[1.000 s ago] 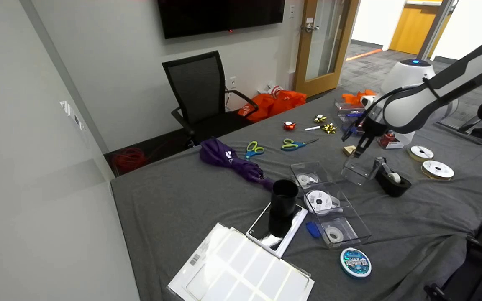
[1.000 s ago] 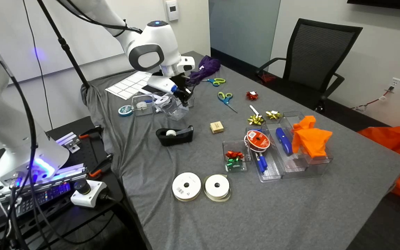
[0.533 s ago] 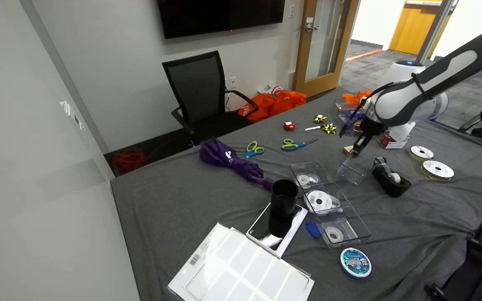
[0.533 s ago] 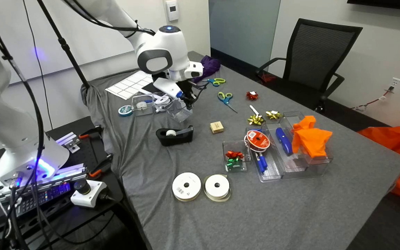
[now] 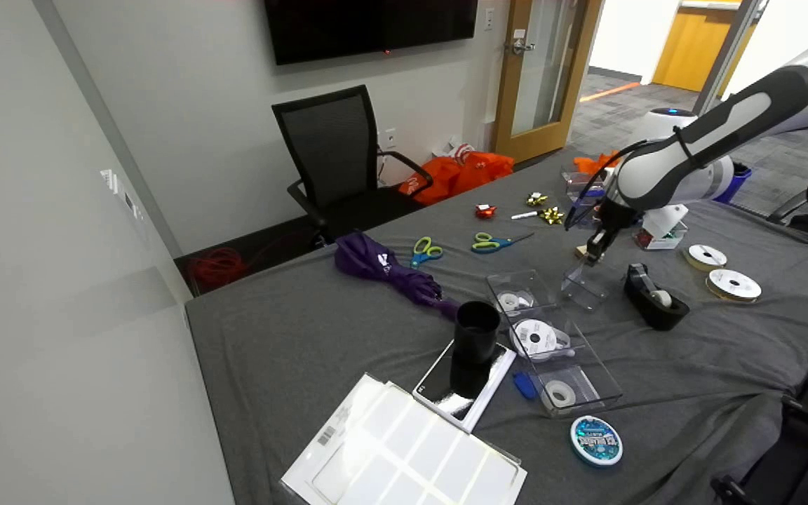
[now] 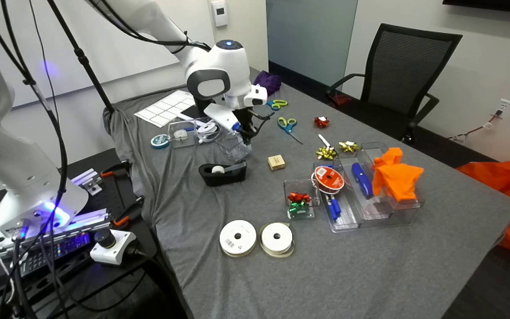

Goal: Transfer to the tape to another clear container

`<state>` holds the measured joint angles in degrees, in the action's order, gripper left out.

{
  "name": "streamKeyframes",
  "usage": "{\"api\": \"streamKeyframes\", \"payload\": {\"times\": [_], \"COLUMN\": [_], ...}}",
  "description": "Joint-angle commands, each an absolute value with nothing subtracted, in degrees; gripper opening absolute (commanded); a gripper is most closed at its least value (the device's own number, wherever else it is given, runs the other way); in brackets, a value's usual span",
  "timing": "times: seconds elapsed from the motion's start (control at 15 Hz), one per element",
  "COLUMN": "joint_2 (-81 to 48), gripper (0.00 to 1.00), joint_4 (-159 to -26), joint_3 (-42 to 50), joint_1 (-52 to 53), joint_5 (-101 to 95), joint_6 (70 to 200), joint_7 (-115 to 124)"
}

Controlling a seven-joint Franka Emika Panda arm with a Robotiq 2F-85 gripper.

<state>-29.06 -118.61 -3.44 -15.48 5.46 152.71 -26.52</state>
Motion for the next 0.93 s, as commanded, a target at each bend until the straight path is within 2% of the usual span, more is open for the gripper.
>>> {"api": "streamKeyframes", "payload": {"times": [0.0,0.53,0.6,0.87], "joint_2": [-30.67,-27.03,-25.96,-19.73], "gripper": [0.42,0.97,1.0,1.0], "joint_4": [-116.15,-119.39,-120.21,-124.54], "joint_3": [-3.46,-2.98,-3.28,-5.21], "joint_1": [-16.09,-15.48,-15.58,-16.49], "joint_5": [5.62,3.61,3.44,5.18], "joint_6": [151.2,151.17,150.77,149.7], "joint_7": [-25.88,-26.23,-26.83,-29.87]}}
